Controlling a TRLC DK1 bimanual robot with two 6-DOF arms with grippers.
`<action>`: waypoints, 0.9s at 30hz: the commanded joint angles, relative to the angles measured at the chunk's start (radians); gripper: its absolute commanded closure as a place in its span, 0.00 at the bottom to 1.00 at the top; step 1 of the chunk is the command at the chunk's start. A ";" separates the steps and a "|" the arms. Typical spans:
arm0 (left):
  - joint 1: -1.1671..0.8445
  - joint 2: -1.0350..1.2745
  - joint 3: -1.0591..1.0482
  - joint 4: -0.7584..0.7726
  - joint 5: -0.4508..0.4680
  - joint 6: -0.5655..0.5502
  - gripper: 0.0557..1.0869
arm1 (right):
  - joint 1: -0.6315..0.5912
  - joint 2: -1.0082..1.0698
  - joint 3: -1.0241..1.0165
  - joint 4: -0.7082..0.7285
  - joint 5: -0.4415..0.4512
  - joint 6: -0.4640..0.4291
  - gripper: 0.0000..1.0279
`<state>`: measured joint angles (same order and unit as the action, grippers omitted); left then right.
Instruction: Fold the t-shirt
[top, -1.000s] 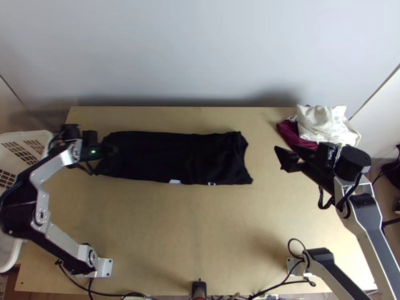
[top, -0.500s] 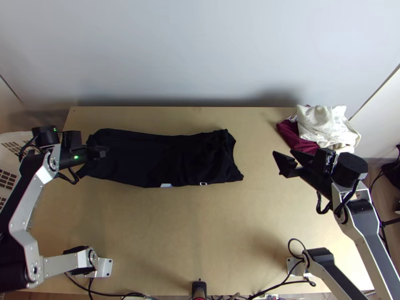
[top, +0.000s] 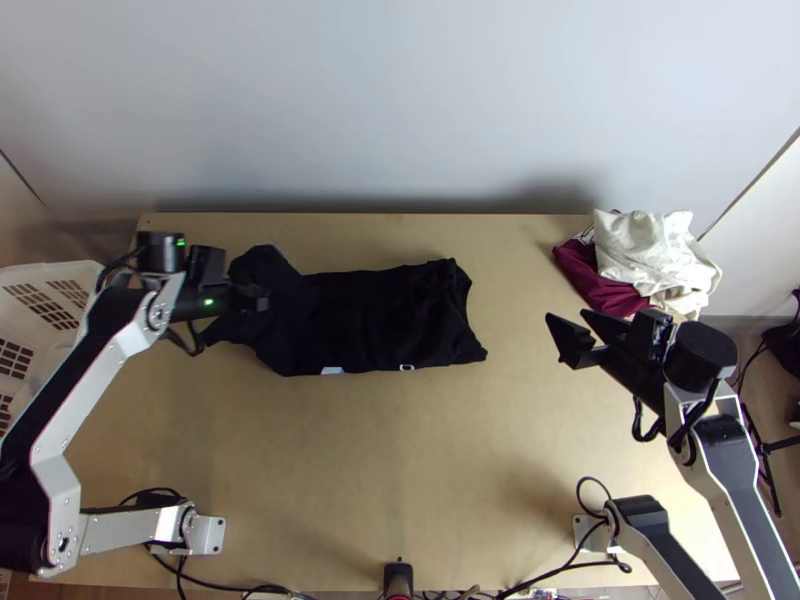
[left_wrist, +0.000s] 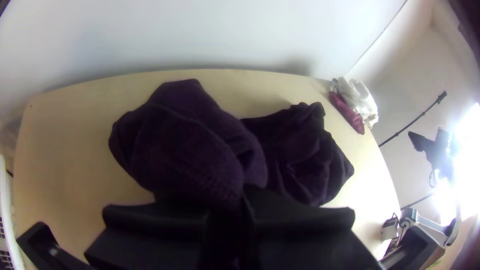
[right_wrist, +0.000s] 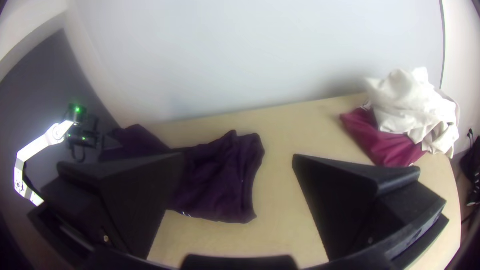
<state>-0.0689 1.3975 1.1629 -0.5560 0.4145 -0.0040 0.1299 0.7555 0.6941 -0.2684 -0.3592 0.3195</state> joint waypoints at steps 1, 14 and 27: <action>-0.126 0.095 0.098 0.001 -0.059 -0.057 0.97 | -0.001 -0.058 -0.039 -0.018 -0.001 0.001 0.04; -0.338 0.282 0.311 0.004 -0.129 -0.163 0.97 | -0.007 -0.122 -0.079 -0.023 -0.001 0.003 0.04; -0.499 0.434 0.454 0.019 -0.177 -0.221 0.97 | -0.018 -0.154 -0.110 -0.023 -0.001 0.041 0.04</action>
<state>-0.4885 1.7580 1.5314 -0.5434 0.2600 -0.1986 0.1173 0.6231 0.6022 -0.2924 -0.3588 0.3412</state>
